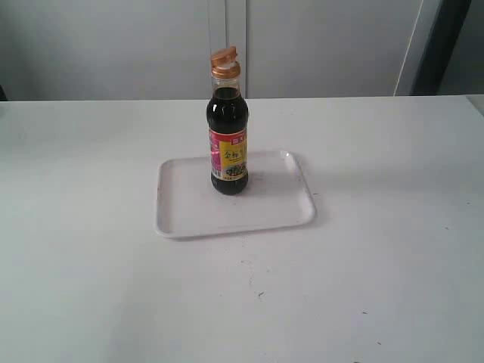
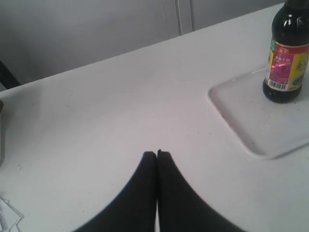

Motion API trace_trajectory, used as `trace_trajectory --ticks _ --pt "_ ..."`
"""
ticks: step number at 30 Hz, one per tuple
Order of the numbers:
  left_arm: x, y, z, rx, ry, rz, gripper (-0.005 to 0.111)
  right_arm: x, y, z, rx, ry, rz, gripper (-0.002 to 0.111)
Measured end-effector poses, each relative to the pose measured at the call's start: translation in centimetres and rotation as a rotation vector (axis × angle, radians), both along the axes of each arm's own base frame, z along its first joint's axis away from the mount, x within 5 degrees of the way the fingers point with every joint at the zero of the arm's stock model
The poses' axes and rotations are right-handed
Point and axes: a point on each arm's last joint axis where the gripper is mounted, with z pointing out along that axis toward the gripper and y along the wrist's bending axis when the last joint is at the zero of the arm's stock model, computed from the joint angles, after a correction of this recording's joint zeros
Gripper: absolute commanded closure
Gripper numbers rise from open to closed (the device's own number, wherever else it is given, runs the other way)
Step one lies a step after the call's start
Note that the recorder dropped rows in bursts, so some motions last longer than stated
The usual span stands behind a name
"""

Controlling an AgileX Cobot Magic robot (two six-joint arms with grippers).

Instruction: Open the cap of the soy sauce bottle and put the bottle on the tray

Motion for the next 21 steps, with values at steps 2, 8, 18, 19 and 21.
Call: trace_trajectory --ticks 2,8,18,19,21 --pt "-1.3 0.6 -0.5 -0.028 -0.048 -0.01 0.107 -0.6 0.1 -0.8 0.002 0.009 0.002 0.108" --pt "-3.9 1.8 -1.9 -0.077 -0.134 -0.022 0.107 -2.6 0.2 -3.2 0.021 -0.008 0.002 0.108" --pt "-5.1 2.5 -2.4 -0.098 -0.174 -0.018 0.107 -3.5 0.3 -4.8 0.029 -0.027 -0.002 0.108" --pt "-5.1 2.5 -2.4 -0.098 -0.174 -0.018 0.107 -3.5 0.3 -4.8 0.029 -0.027 -0.002 0.108" --pt "-5.1 2.5 -2.4 -0.098 -0.174 -0.018 0.107 -3.5 0.3 -4.8 0.029 -0.027 -0.002 0.108"
